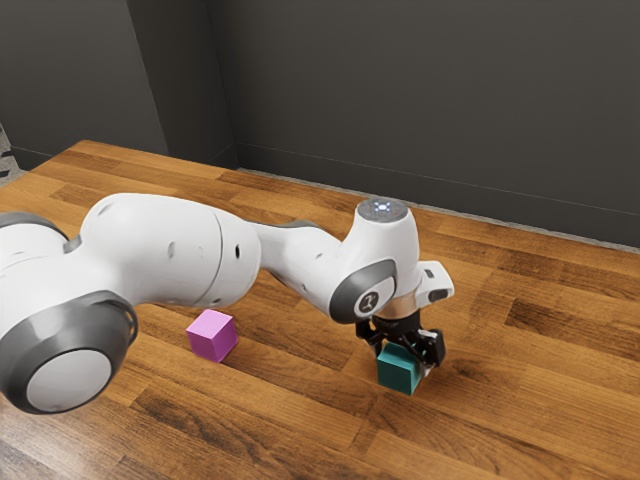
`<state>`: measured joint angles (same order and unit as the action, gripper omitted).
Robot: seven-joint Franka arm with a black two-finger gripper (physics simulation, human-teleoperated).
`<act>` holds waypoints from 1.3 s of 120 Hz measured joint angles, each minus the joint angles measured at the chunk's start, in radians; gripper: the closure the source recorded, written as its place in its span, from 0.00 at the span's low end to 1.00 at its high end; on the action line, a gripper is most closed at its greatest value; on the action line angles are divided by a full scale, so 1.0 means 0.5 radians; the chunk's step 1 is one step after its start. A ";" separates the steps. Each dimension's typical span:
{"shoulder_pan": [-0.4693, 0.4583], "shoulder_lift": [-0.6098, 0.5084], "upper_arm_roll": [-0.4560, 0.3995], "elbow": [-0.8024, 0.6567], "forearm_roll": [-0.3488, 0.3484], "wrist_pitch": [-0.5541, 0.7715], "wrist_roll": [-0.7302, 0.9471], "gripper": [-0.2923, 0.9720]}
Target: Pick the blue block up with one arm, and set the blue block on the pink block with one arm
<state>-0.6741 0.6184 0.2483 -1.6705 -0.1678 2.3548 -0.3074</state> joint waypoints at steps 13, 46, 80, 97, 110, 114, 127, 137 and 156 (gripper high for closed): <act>-0.027 -0.012 0.028 -0.015 -0.024 0.000 0.000 0.25; -0.059 -0.020 0.068 -0.052 -0.077 0.002 0.000 0.25; -0.054 -0.013 0.071 -0.046 -0.086 0.017 0.000 0.25; -0.055 -0.012 0.071 -0.043 -0.087 0.033 0.001 0.25; -0.057 -0.011 0.071 -0.041 -0.097 0.040 0.000 0.34; -0.057 -0.011 0.072 -0.042 -0.101 0.042 0.000 0.39; -0.064 -0.015 0.081 -0.045 -0.099 0.044 -0.007 0.49; -0.088 -0.022 0.108 -0.049 -0.089 0.043 -0.021 0.52; -0.145 -0.100 0.188 -0.078 -0.065 0.034 -0.055 0.56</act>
<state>-0.7464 0.5684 0.3422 -1.7094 -0.2006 2.3720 -0.3351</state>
